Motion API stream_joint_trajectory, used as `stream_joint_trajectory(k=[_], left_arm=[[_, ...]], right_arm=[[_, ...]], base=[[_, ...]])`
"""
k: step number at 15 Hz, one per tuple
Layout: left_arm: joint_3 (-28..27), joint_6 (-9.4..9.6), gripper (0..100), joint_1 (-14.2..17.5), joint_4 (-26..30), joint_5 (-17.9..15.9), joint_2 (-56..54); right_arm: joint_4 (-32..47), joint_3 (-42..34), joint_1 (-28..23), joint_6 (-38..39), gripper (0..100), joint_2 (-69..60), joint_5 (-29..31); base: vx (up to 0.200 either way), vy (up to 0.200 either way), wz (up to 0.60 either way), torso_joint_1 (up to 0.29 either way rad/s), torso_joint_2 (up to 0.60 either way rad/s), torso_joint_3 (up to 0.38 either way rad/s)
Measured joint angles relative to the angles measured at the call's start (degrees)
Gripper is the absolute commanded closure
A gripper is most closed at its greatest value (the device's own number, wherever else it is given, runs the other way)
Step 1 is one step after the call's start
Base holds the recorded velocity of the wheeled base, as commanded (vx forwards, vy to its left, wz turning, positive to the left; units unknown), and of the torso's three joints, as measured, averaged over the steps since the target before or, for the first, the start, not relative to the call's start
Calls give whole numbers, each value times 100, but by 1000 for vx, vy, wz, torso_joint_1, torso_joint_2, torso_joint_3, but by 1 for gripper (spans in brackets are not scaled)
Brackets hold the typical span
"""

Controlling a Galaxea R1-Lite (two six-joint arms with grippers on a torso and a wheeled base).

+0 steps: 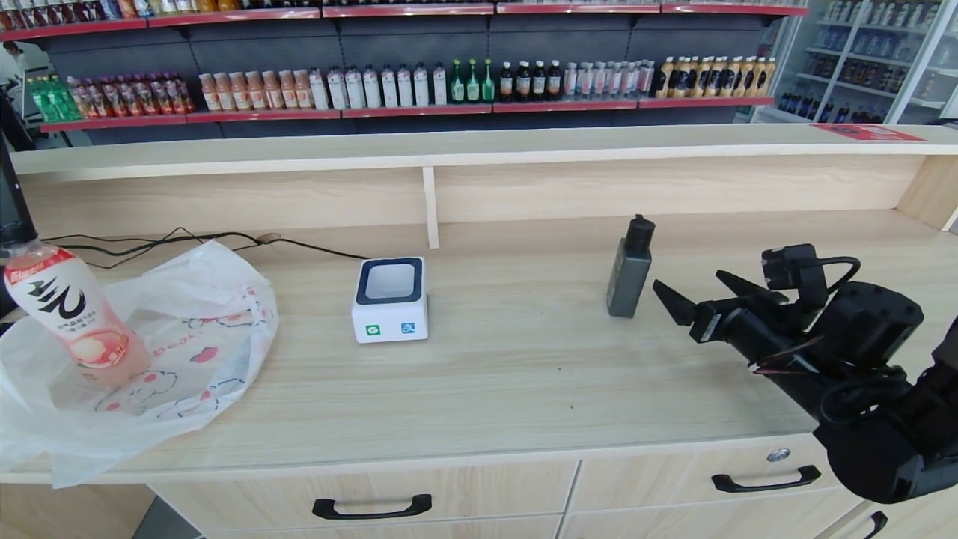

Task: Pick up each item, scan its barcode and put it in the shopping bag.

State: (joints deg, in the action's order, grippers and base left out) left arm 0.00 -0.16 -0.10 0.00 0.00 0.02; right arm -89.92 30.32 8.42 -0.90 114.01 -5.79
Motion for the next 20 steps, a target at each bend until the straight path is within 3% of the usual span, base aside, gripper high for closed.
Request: stream_joint_trajectory(k=[7,11,13,20], left_arm=[[0,0,0,0,0,0,0],[0,0,0,0,0,0,0],[0,0,0,0,0,0,0],[0,0,0,0,0,0,0]], right_arm=[[-2,-39,684,-306,0,-315,84],[-7,405,1508,1,0,-67,1279],[-2,595,1754,156,0,137,1599],[0,967,1488,232,0,540,1648]], base=[[0,0,0,0,0,0],[0,0,0,0,0,0],[0,0,0,0,0,0],[0,0,0,0,0,0]])
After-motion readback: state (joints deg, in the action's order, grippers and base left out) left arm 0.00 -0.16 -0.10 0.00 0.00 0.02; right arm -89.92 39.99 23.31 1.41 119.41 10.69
